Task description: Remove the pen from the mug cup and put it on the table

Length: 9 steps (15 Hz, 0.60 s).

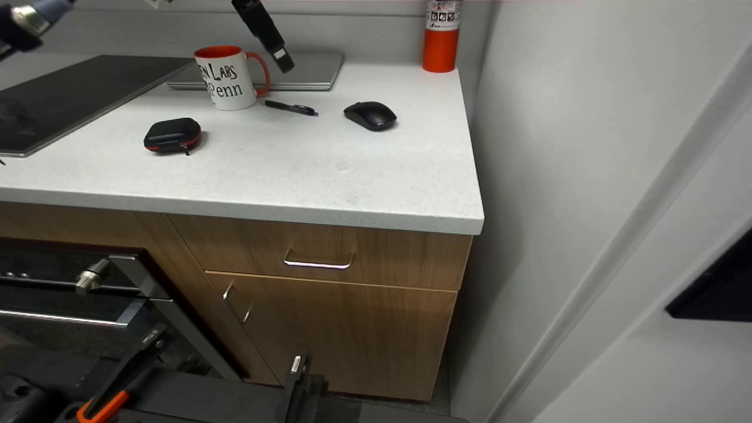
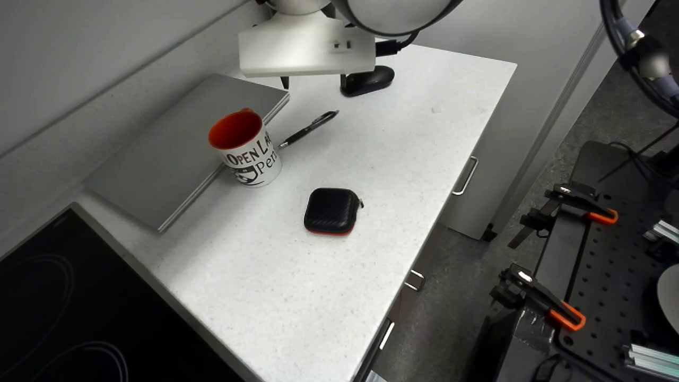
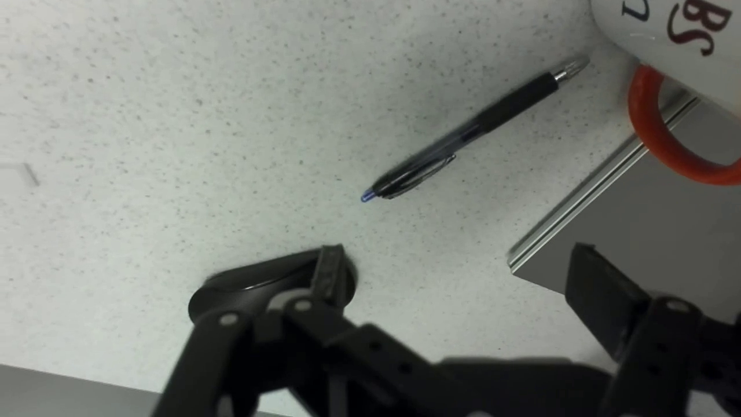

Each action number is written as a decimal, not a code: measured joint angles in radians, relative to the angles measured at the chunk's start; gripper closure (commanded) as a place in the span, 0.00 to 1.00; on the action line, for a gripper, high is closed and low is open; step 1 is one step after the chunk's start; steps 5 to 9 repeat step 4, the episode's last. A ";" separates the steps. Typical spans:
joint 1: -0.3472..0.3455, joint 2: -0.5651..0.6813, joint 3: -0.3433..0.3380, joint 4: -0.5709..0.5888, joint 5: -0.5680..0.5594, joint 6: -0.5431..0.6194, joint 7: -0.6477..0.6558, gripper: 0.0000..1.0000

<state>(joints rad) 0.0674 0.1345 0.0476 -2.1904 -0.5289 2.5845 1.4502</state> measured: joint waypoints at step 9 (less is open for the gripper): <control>0.003 0.000 -0.001 0.000 0.000 0.000 0.000 0.00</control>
